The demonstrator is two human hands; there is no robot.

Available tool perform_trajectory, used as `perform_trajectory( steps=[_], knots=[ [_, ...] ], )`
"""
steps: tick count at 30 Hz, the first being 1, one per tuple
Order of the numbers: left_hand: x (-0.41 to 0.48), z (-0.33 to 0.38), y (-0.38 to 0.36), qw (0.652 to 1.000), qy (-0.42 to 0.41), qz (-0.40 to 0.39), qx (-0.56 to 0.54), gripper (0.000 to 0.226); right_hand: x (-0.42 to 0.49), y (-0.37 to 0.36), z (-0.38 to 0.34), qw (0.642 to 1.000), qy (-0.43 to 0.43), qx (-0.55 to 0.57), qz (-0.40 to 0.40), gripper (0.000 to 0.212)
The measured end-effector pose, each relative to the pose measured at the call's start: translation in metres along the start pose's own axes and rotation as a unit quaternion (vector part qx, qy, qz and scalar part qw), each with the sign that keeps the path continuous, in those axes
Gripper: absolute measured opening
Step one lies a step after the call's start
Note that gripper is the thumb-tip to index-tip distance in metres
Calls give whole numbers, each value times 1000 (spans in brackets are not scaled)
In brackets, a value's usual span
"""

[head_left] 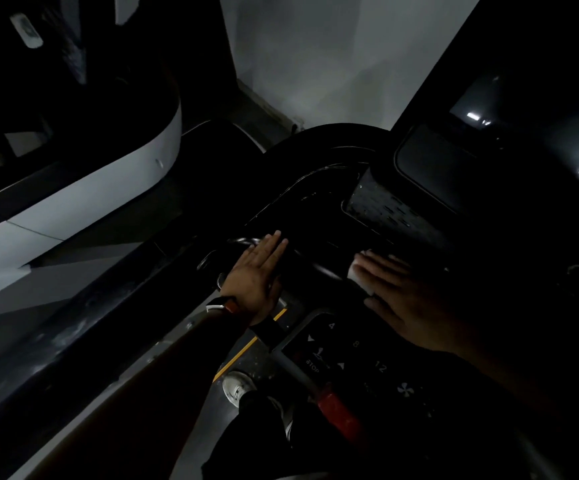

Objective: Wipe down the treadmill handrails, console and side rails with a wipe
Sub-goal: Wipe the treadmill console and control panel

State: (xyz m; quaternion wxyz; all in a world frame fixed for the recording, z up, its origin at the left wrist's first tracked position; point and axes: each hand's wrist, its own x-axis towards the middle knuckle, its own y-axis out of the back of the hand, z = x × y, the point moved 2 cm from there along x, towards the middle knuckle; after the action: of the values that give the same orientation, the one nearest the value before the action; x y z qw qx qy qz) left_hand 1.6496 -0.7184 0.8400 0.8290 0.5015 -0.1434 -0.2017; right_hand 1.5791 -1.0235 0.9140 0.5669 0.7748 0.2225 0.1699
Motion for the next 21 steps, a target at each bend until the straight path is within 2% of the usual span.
perform_trajectory(
  steps=[3,8,10,13,16,18,21],
  knots=[
    [1,1,2,1000,4,-6,1,71,43,3,-3,992,68,-84,-67,62],
    [1,2,4,1000,-2,-5,3,73,87,-7,-11,973,123,-166,-105,63],
    [2,1,4,1000,0,-2,-2,73,68,1,-9,973,139,-160,-94,57],
    [1,2,3,1000,1,3,-12,71,9,1,5,970,158,-163,-85,81],
    [1,4,4,1000,0,4,-14,70,-31,-10,17,984,86,-142,-62,93],
    [1,5,4,1000,0,2,-12,71,-29,-4,14,984,98,-128,-79,89],
    [0,6,5,1000,3,-2,-6,70,11,9,-2,980,105,-142,-95,70]
  ],
)
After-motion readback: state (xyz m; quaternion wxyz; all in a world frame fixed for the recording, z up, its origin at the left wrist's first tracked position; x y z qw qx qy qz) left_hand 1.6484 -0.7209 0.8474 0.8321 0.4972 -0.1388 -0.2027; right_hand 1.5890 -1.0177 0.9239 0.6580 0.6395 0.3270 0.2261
